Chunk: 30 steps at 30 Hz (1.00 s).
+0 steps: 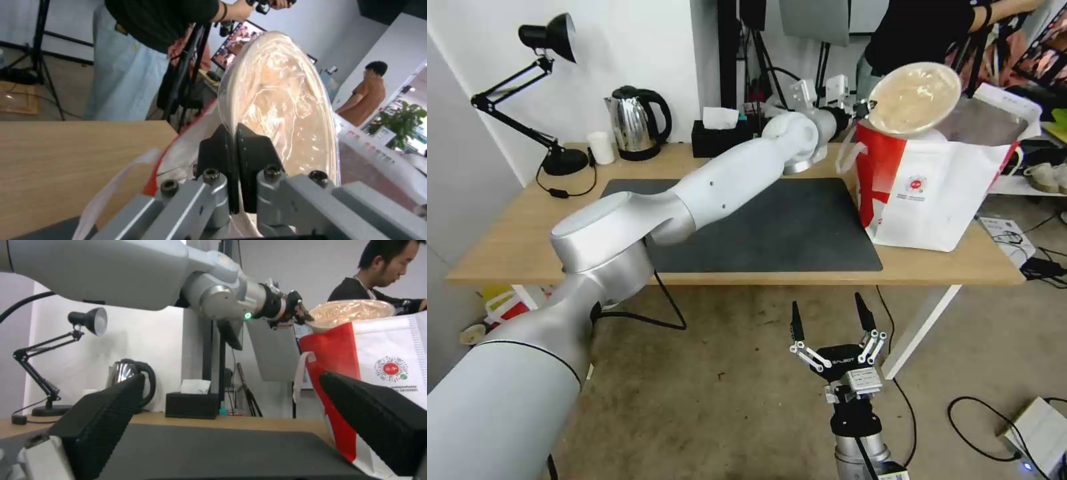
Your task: Pick up the trash from the table and place it into the takeout bag.
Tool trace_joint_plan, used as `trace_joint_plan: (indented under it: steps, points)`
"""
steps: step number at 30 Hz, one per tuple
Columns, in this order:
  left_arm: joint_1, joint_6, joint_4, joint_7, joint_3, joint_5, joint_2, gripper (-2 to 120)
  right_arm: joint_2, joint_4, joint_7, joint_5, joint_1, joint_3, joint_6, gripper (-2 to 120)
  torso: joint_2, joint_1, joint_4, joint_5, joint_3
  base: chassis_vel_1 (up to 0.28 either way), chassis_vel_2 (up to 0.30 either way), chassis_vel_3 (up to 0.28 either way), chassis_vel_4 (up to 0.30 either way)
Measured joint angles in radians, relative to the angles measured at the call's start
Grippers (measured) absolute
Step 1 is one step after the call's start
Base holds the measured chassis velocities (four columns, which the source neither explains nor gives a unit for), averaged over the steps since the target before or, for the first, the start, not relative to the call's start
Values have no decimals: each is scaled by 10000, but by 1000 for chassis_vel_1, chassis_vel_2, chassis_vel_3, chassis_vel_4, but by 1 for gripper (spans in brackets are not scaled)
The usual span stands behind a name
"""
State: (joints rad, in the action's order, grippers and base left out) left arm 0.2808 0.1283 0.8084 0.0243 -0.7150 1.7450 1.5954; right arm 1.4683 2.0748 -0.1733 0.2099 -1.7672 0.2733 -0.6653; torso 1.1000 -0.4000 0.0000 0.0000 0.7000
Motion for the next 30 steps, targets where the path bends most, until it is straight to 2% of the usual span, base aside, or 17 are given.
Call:
trace_joint_plan:
  steps: [17,30]
  points:
    - [-20,80,-179,9,-135,-194,-4,0,-1,0,0,0,-1,0,0,100,1,0,0,0,0,0,0,0,0]
    - [69,675,-264,-294,-259,-414,-10,0,-1,0,0,0,-1,-1,0,100,2,1,0,-1,-1,0,0,0,0]
